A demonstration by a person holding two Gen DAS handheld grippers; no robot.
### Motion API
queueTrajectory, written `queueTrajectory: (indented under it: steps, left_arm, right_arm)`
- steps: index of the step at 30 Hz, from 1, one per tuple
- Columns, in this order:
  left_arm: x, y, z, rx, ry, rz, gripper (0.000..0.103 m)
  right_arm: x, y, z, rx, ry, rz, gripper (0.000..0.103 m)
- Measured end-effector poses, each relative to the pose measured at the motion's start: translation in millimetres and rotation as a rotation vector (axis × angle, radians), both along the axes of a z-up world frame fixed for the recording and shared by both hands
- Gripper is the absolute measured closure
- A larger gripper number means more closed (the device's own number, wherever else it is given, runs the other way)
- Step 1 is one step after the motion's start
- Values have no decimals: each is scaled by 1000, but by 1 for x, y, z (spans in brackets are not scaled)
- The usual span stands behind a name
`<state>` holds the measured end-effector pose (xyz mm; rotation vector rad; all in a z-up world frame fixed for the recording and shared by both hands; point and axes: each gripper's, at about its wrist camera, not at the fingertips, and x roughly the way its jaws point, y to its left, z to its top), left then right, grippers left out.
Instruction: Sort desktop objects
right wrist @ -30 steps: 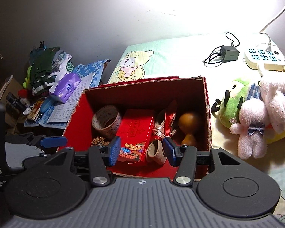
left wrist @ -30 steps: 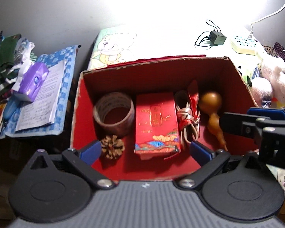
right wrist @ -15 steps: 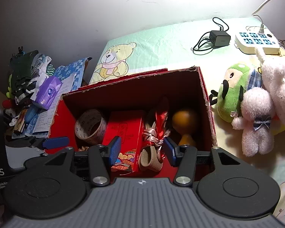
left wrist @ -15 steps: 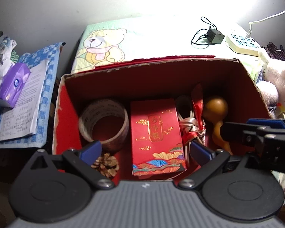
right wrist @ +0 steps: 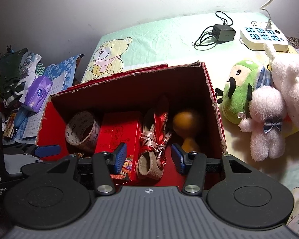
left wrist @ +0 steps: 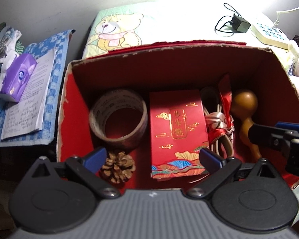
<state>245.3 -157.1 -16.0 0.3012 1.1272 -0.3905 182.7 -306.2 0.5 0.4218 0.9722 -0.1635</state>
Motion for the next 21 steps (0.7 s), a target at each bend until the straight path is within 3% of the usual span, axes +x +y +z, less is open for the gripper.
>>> queueTrajectory:
  steps: [12, 21]
  left_arm:
    - [1, 3, -6, 22, 16, 32, 3]
    - [-3, 3, -7, 50, -3, 39, 3]
  right_arm:
    - [1, 2, -18, 9, 48, -9, 51]
    - [8, 3, -25, -66, 72, -3, 56]
